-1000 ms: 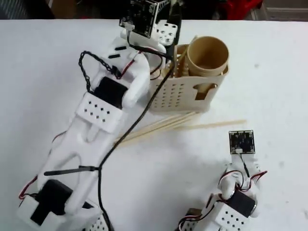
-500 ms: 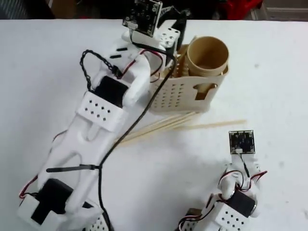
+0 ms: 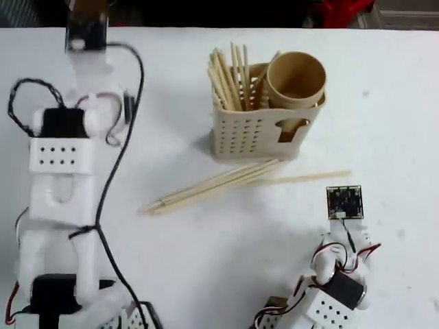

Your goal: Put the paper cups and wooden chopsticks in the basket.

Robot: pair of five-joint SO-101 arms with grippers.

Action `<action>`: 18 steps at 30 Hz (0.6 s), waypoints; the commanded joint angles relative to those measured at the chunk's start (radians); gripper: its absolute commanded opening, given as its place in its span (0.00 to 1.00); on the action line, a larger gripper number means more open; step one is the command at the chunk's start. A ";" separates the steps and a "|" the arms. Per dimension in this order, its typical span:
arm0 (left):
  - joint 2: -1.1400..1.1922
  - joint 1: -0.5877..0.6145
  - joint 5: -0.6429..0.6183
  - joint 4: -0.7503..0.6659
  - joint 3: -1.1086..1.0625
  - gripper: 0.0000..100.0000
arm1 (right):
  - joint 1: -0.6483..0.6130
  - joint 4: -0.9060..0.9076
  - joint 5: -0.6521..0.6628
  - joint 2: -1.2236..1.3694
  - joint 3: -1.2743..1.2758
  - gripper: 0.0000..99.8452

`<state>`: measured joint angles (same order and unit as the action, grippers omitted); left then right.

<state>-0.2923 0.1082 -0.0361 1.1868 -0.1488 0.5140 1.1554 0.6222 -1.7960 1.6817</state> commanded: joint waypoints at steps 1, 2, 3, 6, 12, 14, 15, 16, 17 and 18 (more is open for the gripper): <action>0.024 0.048 -0.011 -0.226 -0.299 0.12 | 0.004 -0.013 -0.002 0.005 0.009 0.02; 0.039 0.047 -0.011 -0.325 -0.368 0.12 | 0.002 -0.012 -0.008 0.005 0.009 0.02; 0.050 0.044 -0.011 -0.419 -0.427 0.12 | -0.007 -0.001 -0.008 0.005 0.009 0.02; 0.058 0.062 -0.011 -0.635 -0.532 0.12 | -0.051 0.085 -0.008 0.001 0.009 0.03; 0.059 0.059 -0.011 -0.729 -0.600 0.12 | -0.162 0.127 -0.002 -0.001 0.009 0.03; 0.059 0.053 -0.011 -0.735 -0.603 0.12 | -0.193 0.127 -0.002 -0.001 0.009 0.03; 0.059 0.053 -0.009 -0.735 -0.605 0.11 | -0.202 0.122 -0.002 -0.001 0.009 0.03; 0.059 0.051 -0.006 -0.729 -0.605 0.11 | -0.208 0.120 -0.002 -0.001 0.009 0.02; 0.061 0.051 -0.006 -0.727 -0.606 0.11 | -0.208 0.120 0.000 -0.001 0.009 0.02; 0.064 0.050 -0.005 -0.726 -0.606 0.11 | -0.194 0.120 0.000 -0.001 0.009 0.02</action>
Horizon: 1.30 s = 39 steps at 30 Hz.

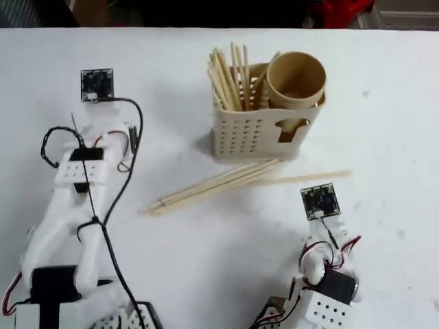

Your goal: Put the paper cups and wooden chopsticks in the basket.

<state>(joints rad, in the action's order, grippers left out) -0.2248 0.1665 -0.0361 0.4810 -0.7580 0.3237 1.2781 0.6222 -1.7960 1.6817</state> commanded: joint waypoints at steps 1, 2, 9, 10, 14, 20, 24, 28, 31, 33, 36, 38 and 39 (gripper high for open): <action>-0.004 -0.021 -0.003 -0.015 0.003 0.11 | 0.027 -0.001 0.000 -0.001 0.009 0.02; -0.007 -0.039 0.014 0.006 0.006 0.11 | 0.067 -0.001 0.000 -0.001 0.009 0.02; -0.010 -0.216 0.250 0.315 0.117 0.05 | 0.209 -0.036 0.000 -0.002 0.009 0.02; -0.010 -0.237 0.265 0.362 0.141 0.06 | 0.225 -0.035 0.000 -0.002 0.009 0.02; -0.001 -0.323 0.278 0.463 0.196 0.06 | 0.274 -0.038 0.000 -0.002 0.009 0.03; 0.002 -0.470 0.414 0.499 0.196 0.06 | 0.280 -0.031 0.000 -0.002 0.009 0.02; 0.005 -0.484 0.486 0.488 0.195 0.13 | 0.278 -0.031 0.000 -0.001 0.009 0.02; 0.085 -0.486 0.552 0.465 0.180 0.13 | 0.278 -0.031 0.000 -0.001 0.009 0.02; 0.168 -0.481 0.569 0.454 0.186 0.13 | 0.278 -0.031 0.000 -0.001 0.009 0.02; 0.188 -0.487 0.569 0.454 0.184 0.13 | 0.278 -0.031 0.000 -0.001 0.009 0.02; 0.194 -0.533 0.571 0.448 0.184 0.13 | 0.278 -0.031 0.000 -0.001 0.009 0.02; 0.196 -0.558 0.569 0.428 0.180 0.13 | 0.278 -0.031 0.000 -0.001 0.009 0.02; 0.196 -0.561 0.569 0.423 0.176 0.13 | 0.278 -0.031 0.000 -0.001 0.009 0.02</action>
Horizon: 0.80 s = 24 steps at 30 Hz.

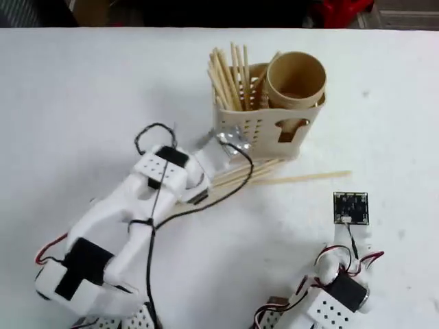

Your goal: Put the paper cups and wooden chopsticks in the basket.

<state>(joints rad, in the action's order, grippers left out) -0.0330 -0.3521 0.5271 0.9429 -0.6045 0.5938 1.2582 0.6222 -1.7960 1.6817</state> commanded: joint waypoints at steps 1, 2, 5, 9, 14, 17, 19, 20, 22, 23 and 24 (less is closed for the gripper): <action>0.005 -0.042 0.006 -0.038 0.023 0.13 | 0.008 -0.012 0.000 -0.001 0.009 0.02; 0.005 -0.042 0.006 -0.041 0.023 0.13 | 0.008 -0.012 0.000 -0.001 0.009 0.02; 0.007 -0.042 0.006 -0.051 0.021 0.13 | 0.008 -0.012 0.000 -0.001 0.009 0.02; 0.079 -0.041 0.006 -0.052 0.034 0.13 | 0.008 -0.012 0.000 -0.001 0.009 0.02; 0.186 -0.041 0.008 -0.023 0.106 0.13 | 0.008 -0.012 0.000 -0.001 0.009 0.02; 0.188 -0.045 0.008 -0.015 0.109 0.11 | 0.008 -0.012 0.000 -0.001 0.009 0.02; 0.183 -0.045 0.009 0.005 0.109 0.05 | 0.008 -0.012 0.000 -0.001 0.009 0.02; 0.176 -0.045 0.011 0.017 0.110 0.03 | 0.008 -0.012 0.000 -0.001 0.009 0.02; 0.148 -0.044 0.038 0.040 0.109 0.02 | 0.008 -0.012 0.000 -0.001 0.009 0.02; 0.128 -0.044 0.044 0.055 0.109 0.02 | 0.008 -0.012 0.000 -0.001 0.009 0.02; 0.105 -0.042 0.040 0.071 0.109 0.02 | 0.008 -0.012 0.000 -0.001 0.009 0.02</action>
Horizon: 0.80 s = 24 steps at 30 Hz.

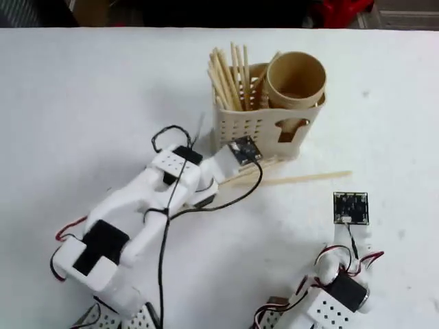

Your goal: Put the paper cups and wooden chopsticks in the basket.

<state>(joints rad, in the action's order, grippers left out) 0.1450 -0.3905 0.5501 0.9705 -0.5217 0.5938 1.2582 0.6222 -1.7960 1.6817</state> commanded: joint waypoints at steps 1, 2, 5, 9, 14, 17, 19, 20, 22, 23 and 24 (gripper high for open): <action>-0.099 -0.004 0.018 0.055 0.026 0.02 | 0.008 -0.012 0.000 -0.001 0.009 0.02; -0.130 -0.004 0.018 0.072 0.028 0.02 | 0.008 -0.012 0.000 -0.001 0.009 0.02; -0.237 -0.007 0.018 0.141 0.035 0.02 | 0.008 -0.012 0.000 -0.001 0.009 0.02; -0.341 -0.007 0.025 0.232 0.026 0.02 | 0.008 -0.012 0.000 -0.001 0.009 0.02; -0.348 0.010 0.028 0.261 -0.035 0.02 | 0.008 -0.012 0.000 -0.001 0.009 0.02; -0.348 0.031 0.071 0.245 -0.129 0.02 | 0.008 -0.012 0.000 -0.001 0.009 0.02; -0.352 0.056 0.100 0.227 -0.187 0.03 | 0.008 -0.012 0.000 -0.001 0.009 0.02; -0.355 0.074 0.109 0.222 -0.207 0.03 | 0.008 -0.012 0.000 -0.001 0.009 0.02; -0.355 0.108 0.115 0.232 -0.222 0.05 | 0.008 -0.012 0.000 -0.001 0.009 0.02; -0.357 0.122 0.121 0.244 -0.221 0.07 | 0.008 -0.012 0.000 -0.001 0.009 0.02; -0.357 0.131 0.133 0.262 -0.218 0.09 | 0.008 -0.012 0.000 -0.001 0.009 0.02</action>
<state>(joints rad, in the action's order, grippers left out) -0.1619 -0.3122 0.6513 1.2114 -0.7396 0.5938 1.2582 0.6222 -1.7960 1.6817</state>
